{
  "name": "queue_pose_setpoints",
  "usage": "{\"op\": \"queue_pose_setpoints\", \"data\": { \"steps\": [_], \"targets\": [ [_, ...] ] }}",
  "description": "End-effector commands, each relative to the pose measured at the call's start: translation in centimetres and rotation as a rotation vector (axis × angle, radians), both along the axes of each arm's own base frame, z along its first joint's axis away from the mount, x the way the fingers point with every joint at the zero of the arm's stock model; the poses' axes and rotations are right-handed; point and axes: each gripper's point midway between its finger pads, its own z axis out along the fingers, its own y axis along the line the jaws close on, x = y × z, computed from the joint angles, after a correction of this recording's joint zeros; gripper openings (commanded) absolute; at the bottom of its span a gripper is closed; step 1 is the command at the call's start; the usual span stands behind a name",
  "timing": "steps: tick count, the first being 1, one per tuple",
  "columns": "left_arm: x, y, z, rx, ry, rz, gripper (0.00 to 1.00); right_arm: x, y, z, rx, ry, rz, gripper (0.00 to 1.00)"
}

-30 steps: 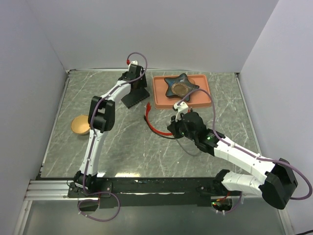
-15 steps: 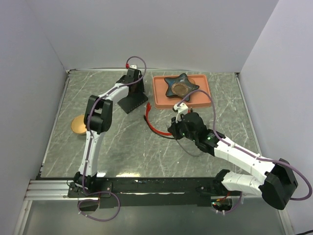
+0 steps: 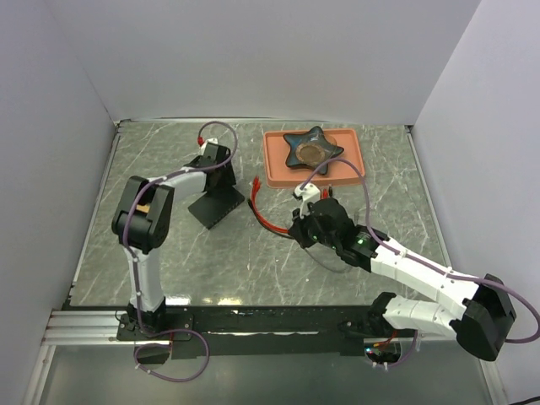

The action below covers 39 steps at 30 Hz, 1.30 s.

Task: Insert the plug into the switch port

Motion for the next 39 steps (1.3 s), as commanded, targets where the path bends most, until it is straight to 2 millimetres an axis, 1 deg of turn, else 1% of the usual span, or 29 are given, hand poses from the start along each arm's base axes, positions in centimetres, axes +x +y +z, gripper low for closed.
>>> {"op": "queue_pose_setpoints", "data": {
  "steps": [1, 2, 4, 5, 6, 7, 8, 10, 11, 13, 14, 16, 17, 18, 20, 21, 24, 25, 27, 28, 29, 30, 32, 33, 35, 36, 37, 38, 39],
  "targets": [
    [-6.9, 0.7, -3.4, -0.044, 0.165, 0.033, 0.71, -0.1, 1.7, 2.8, 0.014, -0.056, 0.013, 0.0],
    [-8.6, 1.1, -3.8, -0.052, 0.18, 0.039, 0.71, -0.2, 1.9, 3.0, 0.016, -0.055, 0.018, 0.0],
    [-9.9, 0.7, -3.7, -0.098, 0.176, 0.051, 0.7, -0.6, 2.6, 2.9, 0.006, -0.053, 0.037, 0.0],
    [-11.4, 0.9, -3.8, -0.114, 0.187, 0.051, 0.7, -0.8, 3.0, 2.9, -0.002, -0.058, 0.043, 0.0],
    [-12.0, 0.5, -3.7, -0.145, 0.184, 0.057, 0.69, -0.8, 3.1, 2.7, -0.01, -0.056, 0.04, 0.0],
    [-12.3, -0.4, -3.2, -0.174, 0.16, 0.035, 0.69, -0.9, 3.4, 2.5, -0.022, -0.05, 0.04, 0.0],
    [-13.2, -0.5, -2.7, -0.195, 0.151, 0.03, 0.69, -1.2, 3.8, 2.5, -0.023, -0.05, 0.054, 0.0],
    [-13.6, -1.6, -1.4, -0.214, 0.108, 0.004, 0.7, -1.3, 4.2, 2.5, -0.022, -0.045, 0.06, 0.0],
    [-13.4, -1.4, 0.0, -0.211, 0.069, 0.013, 0.71, -1.4, 4.4, 2.6, -0.016, -0.045, 0.066, 0.0],
    [-13.4, -1.1, 1.3, -0.204, 0.036, 0.019, 0.75, -1.8, 4.9, 2.7, -0.008, -0.039, 0.082, 0.0],
    [-13.6, -0.7, 2.6, -0.204, 0.014, 0.027, 0.77, -1.9, 5.1, 2.9, -0.001, -0.038, 0.085, 0.0],
    [-13.7, 0.7, 3.9, -0.173, -0.033, 0.068, 0.82, -2.4, 5.7, 2.8, 0.005, -0.031, 0.105, 0.0],
    [-14.1, 1.4, 4.0, -0.155, -0.037, 0.085, 0.83, -2.5, 5.8, 2.8, 0.007, -0.027, 0.107, 0.0],
    [-14.0, 2.4, 4.2, -0.133, -0.05, 0.117, 0.85, -2.9, 6.1, 2.7, 0.01, -0.026, 0.122, 0.0],
    [-14.6, 3.8, 4.0, -0.117, -0.051, 0.144, 0.86, -3.3, 6.7, 2.5, 0.015, -0.013, 0.137, 0.0],
    [-14.6, 4.6, 3.9, -0.112, -0.051, 0.163, 0.86, -3.7, 7.2, 2.3, 0.016, -0.006, 0.155, 0.0],
    [-15.1, 6.3, 2.8, -0.097, -0.022, 0.198, 0.86, -4.6, 8.5, 1.6, 0.019, 0.021, 0.198, 0.0],
    [-15.3, 6.7, 2.2, -0.085, -0.003, 0.205, 0.86, -5.3, 9.2, 1.5, 0.028, 0.034, 0.228, 0.0],
    [-15.6, 7.4, 1.3, -0.067, 0.026, 0.223, 0.86, -5.9, 10.5, 1.0, 0.035, 0.059, 0.262, 0.0],
    [-15.9, 7.7, 0.5, -0.053, 0.051, 0.23, 0.86, -6.5, 11.1, 0.7, 0.031, 0.066, 0.279, 0.0],
    [-16.1, 7.8, 0.2, -0.048, 0.062, 0.233, 0.86, -7.1, 11.7, 0.4, 0.037, 0.09, 0.304, 0.0],
    [-16.2, 8.0, -0.2, -0.045, 0.072, 0.236, 0.85, -7.1, 12.4, -0.4, 0.024, 0.107, 0.312, 0.0],
    [-16.7, 8.0, -0.9, -0.043, 0.094, 0.234, 0.85, -7.5, 13.5, -1.0, 0.035, 0.137, 0.33, 0.0],
    [-16.9, 8.1, -1.0, -0.044, 0.1, 0.232, 0.84, -7.5, 14.1, -2.0, 0.018, 0.162, 0.337, 0.0],
    [-17.1, 7.9, -1.0, -0.051, 0.111, 0.219, 0.84, -7.6, 14.9, -2.8, 0.002, 0.192, 0.352, 0.0],
    [-17.3, 7.8, -0.9, -0.056, 0.11, 0.21, 0.83, -7.3, 15.6, -3.5, -0.018, 0.207, 0.351, 0.0],
    [-17.3, 7.8, -0.7, -0.06, 0.107, 0.202, 0.83, -7.2, 16.0, -3.8, -0.024, 0.218, 0.35, 0.0],
    [-17.5, 7.7, -0.7, -0.063, 0.113, 0.197, 0.82, -6.8, 16.6, -3.6, -0.023, 0.219, 0.348, 0.0],
    [-17.7, 7.7, -0.6, -0.066, 0.118, 0.195, 0.81, -6.6, 16.8, -4.9, -0.056, 0.238, 0.34, 0.0]
  ]
}}
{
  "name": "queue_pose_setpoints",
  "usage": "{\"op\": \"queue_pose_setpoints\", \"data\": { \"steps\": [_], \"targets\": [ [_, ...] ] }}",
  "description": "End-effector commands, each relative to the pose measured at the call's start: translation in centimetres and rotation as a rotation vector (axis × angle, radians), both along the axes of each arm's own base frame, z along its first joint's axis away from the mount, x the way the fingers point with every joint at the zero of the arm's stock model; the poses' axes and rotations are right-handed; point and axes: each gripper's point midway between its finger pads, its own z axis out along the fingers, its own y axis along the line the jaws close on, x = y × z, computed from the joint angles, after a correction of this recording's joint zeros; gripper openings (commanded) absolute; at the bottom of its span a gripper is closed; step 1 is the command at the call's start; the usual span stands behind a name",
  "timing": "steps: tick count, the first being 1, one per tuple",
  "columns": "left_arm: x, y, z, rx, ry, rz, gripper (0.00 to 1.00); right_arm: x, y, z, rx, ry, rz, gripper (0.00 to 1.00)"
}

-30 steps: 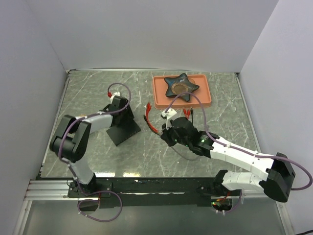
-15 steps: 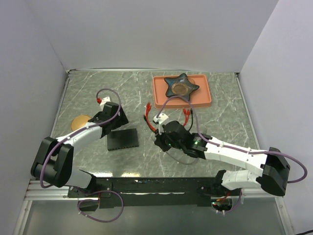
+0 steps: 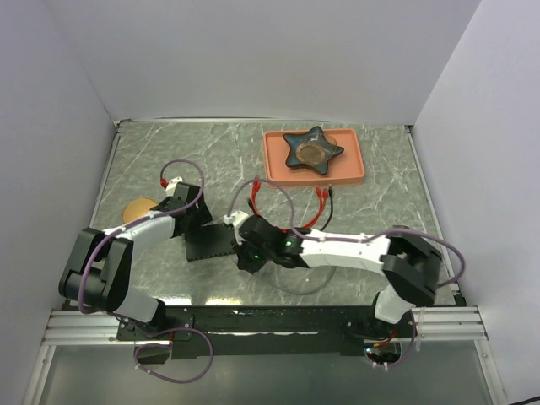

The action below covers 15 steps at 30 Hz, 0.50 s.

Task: Insert the plug into the switch port

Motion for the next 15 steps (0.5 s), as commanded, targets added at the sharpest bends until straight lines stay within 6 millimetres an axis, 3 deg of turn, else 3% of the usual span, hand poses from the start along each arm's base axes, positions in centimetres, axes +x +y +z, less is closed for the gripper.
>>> {"op": "queue_pose_setpoints", "data": {
  "steps": [1, 5, 8, 15],
  "targets": [
    [-1.8, -0.2, -0.3, -0.021, 0.049, -0.033, 0.81, 1.2, 3.3, 0.7, 0.028, 0.019, -0.002, 0.0],
    [-2.7, -1.3, -0.1, -0.089, 0.049, -0.058, 0.79, 2.5, 4.4, -0.4, -0.003, 0.053, -0.017, 0.0],
    [-3.6, -2.0, 0.2, -0.15, 0.032, -0.072, 0.77, 3.7, 4.3, -1.7, -0.021, 0.078, -0.042, 0.0],
    [-6.4, -3.7, 0.4, -0.28, 0.009, -0.096, 0.73, 6.8, 3.6, -2.6, -0.019, 0.084, -0.1, 0.0]
  ]
}}
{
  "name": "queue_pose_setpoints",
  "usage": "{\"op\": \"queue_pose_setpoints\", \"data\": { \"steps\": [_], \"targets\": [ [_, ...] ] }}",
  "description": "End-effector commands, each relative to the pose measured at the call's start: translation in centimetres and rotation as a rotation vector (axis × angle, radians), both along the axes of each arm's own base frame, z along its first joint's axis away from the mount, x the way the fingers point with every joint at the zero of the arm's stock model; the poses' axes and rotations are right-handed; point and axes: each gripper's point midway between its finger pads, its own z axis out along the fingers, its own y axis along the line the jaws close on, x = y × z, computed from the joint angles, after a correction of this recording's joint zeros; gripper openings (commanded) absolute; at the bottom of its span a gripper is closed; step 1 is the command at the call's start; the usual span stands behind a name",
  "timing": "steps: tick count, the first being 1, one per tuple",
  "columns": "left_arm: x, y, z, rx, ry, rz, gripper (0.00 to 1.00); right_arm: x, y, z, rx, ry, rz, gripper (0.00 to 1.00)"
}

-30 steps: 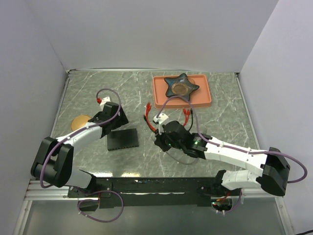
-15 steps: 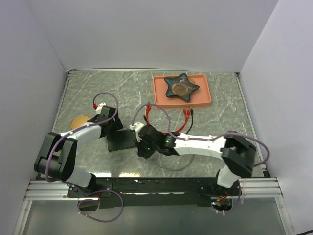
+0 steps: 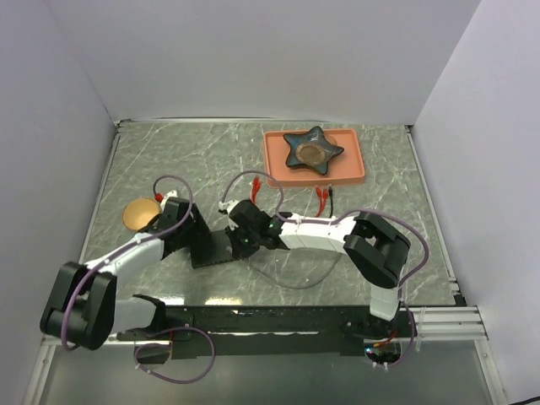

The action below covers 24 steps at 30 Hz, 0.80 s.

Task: Insert the plug into the switch port

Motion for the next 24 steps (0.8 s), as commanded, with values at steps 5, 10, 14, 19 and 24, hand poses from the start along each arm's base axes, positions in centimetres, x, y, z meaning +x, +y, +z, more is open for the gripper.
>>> {"op": "queue_pose_setpoints", "data": {
  "steps": [5, 10, 14, 19, 24],
  "targets": [
    [-2.9, -2.6, 1.3, -0.138, 0.015, -0.045, 0.73, 3.2, 0.6, 1.0, 0.013, -0.044, -0.053, 0.0],
    [-3.4, -3.2, 2.8, -0.176, -0.019, -0.062, 0.73, 4.5, 0.4, 0.3, -0.017, -0.05, -0.07, 0.0],
    [-3.3, -1.9, 2.7, -0.121, -0.026, -0.016, 0.76, 4.4, -0.6, 2.8, 0.0, -0.102, -0.065, 0.0],
    [-2.3, -1.8, 2.4, -0.082, -0.029, -0.029, 0.77, 1.8, -2.3, 4.0, 0.02, -0.093, -0.006, 0.0],
    [-0.8, -1.9, 2.3, -0.039, -0.038, -0.058, 0.78, -2.6, -3.4, 3.3, 0.007, -0.053, 0.1, 0.0]
  ]
}}
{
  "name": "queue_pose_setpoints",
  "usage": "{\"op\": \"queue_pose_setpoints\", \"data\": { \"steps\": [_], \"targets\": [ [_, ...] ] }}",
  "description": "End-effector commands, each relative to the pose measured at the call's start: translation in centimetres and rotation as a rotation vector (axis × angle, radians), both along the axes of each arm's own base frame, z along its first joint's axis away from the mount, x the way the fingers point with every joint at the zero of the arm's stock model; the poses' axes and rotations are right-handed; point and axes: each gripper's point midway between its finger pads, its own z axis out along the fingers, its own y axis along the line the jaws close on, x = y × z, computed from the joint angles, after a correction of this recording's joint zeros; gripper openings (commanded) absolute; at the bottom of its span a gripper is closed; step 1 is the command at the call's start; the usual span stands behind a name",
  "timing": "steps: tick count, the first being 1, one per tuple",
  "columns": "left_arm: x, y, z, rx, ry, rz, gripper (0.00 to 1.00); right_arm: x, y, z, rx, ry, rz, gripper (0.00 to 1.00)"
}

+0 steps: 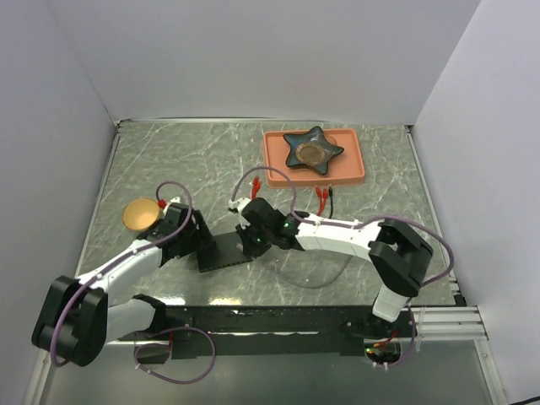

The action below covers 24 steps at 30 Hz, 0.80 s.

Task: Insert the plug into the switch port

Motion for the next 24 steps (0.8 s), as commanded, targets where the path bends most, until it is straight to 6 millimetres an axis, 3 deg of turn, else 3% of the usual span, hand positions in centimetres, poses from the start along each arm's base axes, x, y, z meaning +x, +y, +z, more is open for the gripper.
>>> {"op": "queue_pose_setpoints", "data": {
  "steps": [1, 7, 11, 16, 20, 24],
  "targets": [
    [2.8, -0.1, 1.6, 0.046, -0.076, -0.017, 0.78, -3.5, -0.2, 1.0, 0.025, 0.004, 0.1, 0.0],
    [3.7, -0.3, 0.5, 0.082, -0.038, -0.034, 0.78, -6.1, -0.6, -2.3, -0.01, 0.098, 0.146, 0.0],
    [3.9, -0.6, -0.2, 0.08, -0.014, -0.051, 0.78, -6.1, -0.6, -5.2, -0.077, 0.132, 0.146, 0.0],
    [3.3, -0.9, -0.3, 0.06, -0.008, -0.059, 0.77, -2.5, -0.9, -5.8, -0.168, 0.082, 0.03, 0.0],
    [2.5, -0.9, -0.1, 0.034, -0.01, -0.052, 0.75, 0.3, -0.6, -4.9, -0.141, 0.077, -0.029, 0.0],
    [1.4, -1.1, 0.0, -0.003, -0.015, -0.054, 0.74, 1.9, -0.8, -3.7, -0.134, 0.036, -0.054, 0.0]
  ]
}}
